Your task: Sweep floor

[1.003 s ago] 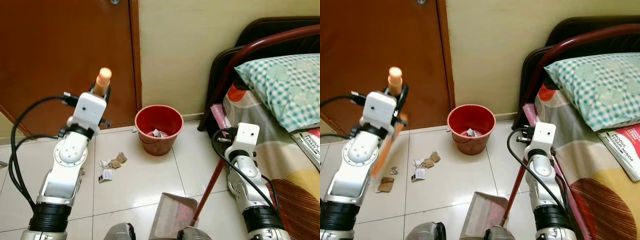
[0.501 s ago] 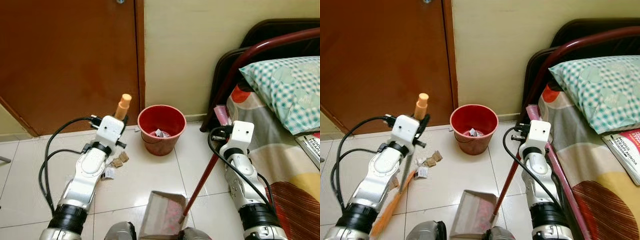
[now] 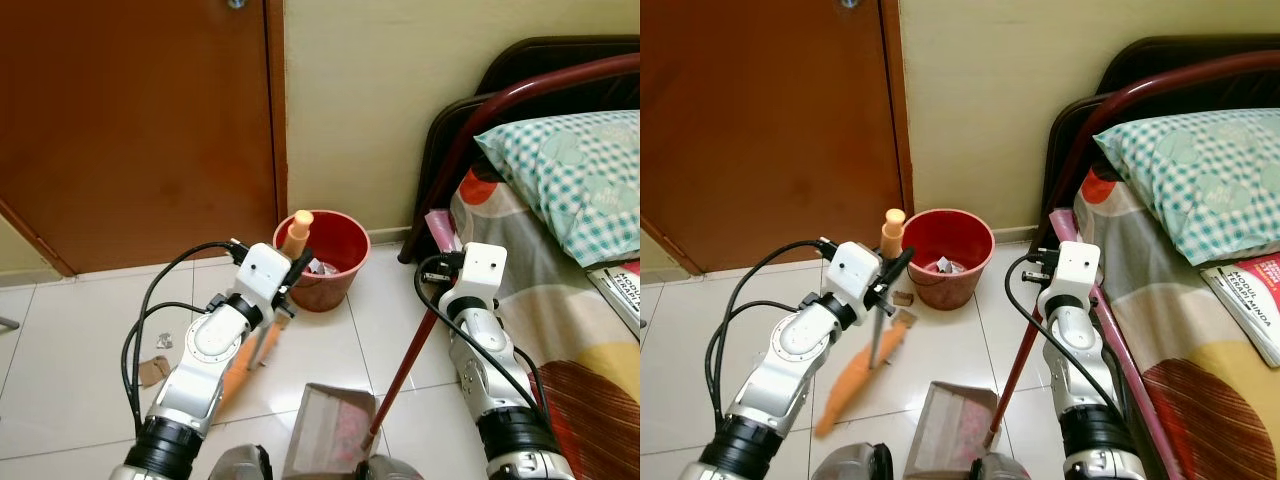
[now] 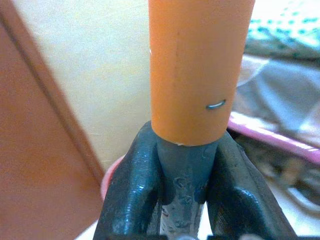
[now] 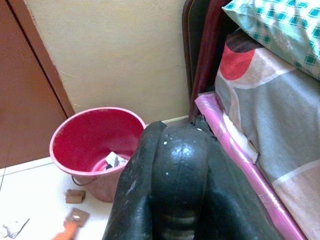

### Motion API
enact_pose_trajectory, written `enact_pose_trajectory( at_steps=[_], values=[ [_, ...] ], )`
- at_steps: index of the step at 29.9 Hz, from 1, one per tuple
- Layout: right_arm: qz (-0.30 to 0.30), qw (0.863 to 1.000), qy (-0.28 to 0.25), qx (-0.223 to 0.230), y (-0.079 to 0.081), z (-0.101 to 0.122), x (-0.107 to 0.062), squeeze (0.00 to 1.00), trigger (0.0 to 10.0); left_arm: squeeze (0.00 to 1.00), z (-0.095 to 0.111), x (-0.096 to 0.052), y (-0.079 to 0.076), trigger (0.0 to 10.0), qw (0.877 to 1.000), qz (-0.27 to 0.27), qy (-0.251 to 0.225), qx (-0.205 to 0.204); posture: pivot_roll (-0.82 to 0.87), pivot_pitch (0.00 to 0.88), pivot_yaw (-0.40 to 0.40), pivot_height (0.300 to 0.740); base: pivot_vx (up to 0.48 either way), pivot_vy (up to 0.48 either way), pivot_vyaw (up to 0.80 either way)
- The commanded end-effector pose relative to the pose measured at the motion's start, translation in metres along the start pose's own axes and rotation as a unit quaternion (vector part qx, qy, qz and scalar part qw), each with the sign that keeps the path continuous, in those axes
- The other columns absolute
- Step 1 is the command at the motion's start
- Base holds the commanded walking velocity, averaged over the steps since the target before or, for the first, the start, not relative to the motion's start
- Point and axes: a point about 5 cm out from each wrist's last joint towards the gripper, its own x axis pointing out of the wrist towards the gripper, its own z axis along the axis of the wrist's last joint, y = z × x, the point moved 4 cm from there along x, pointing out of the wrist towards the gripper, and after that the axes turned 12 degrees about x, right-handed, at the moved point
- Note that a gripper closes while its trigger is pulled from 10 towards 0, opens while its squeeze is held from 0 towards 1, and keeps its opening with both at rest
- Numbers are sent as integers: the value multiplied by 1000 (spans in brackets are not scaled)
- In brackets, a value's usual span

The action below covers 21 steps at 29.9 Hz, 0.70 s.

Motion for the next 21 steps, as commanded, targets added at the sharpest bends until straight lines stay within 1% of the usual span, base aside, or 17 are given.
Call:
enact_pose_trajectory(
  at_steps=[1, 3, 4, 5, 7, 9, 11, 12, 13, 14, 15, 16, 17, 18, 21],
  values=[
    [-4, 1000, -15, -12, 0, 8, 3, 0, 10000, 0, 5, -1, -15, 10000, 999, -34, -5, -26, 44, 97, -36, 740, 0, 0, 0],
    [-6, 999, -24, -27, 0, 12, 4, 0, 10000, 0, 4, -3, -21, 10000, 998, -43, 0, -52, 44, 97, -36, 740, 0, 0, 0],
    [-7, 999, -26, -30, 0, 12, 4, 0, 10000, 0, 4, -4, -22, 10000, 997, -45, 1, -58, 44, 97, -36, 740, 0, 0, 0],
    [-7, 999, -27, -30, 0, 13, 4, 0, 10000, 0, 2, -5, -23, 10000, 996, -41, 5, -74, 43, 100, -33, 740, 0, 0, 0],
    [-7, 999, -25, -29, 2, 12, 5, 0, 10000, 0, 1, -6, -20, 10000, 991, -21, 11, -130, 46, 103, -35, 740, 0, 0, 0],
    [-6, 999, -24, -30, 2, 12, 6, 0, 10000, 0, 2, -6, -19, 10000, 987, -14, 12, -161, 46, 103, -35, 740, 0, 0, 0],
    [-3, 999, -22, -31, 4, 11, 6, 0, 10000, 0, 7, -5, -15, 10000, 977, 1, 5, -213, 47, 106, -38, 740, 0, 0, 0],
    [-3, 999, -22, -31, 4, 11, 6, 0, 10000, 0, 7, -5, -15, 10000, 977, 1, 5, -213, 47, 106, -38, 740, 0, 0, 0],
    [-2, 999, -21, -31, 4, 11, 6, 0, 10000, 0, 9, -4, -14, 10000, 973, 5, 2, -231, 47, 106, -38, 740, 0, 0, 0],
    [2, 999, -19, -31, 6, 11, 7, 0, 10000, 0, 17, -1, -5, 10000, 955, 31, -18, -294, 47, 106, -38, 740, 0, 0, 0],
    [3, 999, -19, -31, 6, 10, 8, 0, 10000, 0, 19, 0, 0, 10000, 948, 43, -25, -315, 47, 106, -38, 740, 0, 0, 0],
    [3, 999, -19, -31, 6, 10, 8, 0, 10000, 0, 19, 0, 0, 10000, 948, 43, -25, -315, 47, 106, -38, 740, 0, 0, 0],
    [3, 999, -18, -31, 7, 10, 8, 0, 10000, 0, 21, 1, 6, 10000, 942, 58, -31, -330, 47, 106, -38, 740, 0, 0, 0],
    [4, 999, -18, -30, 7, 10, 8, 0, 10000, 0, 21, 1, 12, 10000, 938, 71, -34, -337, 42, 111, -36, 740, 0, 0, 0],
    [5, 999, -16, -30, 7, 10, 8, 0, 10000, 0, 17, -1, 31, 10000, 933, 114, -37, -340, 40, 112, -36, 740, 0, 0, 0]
  ],
)
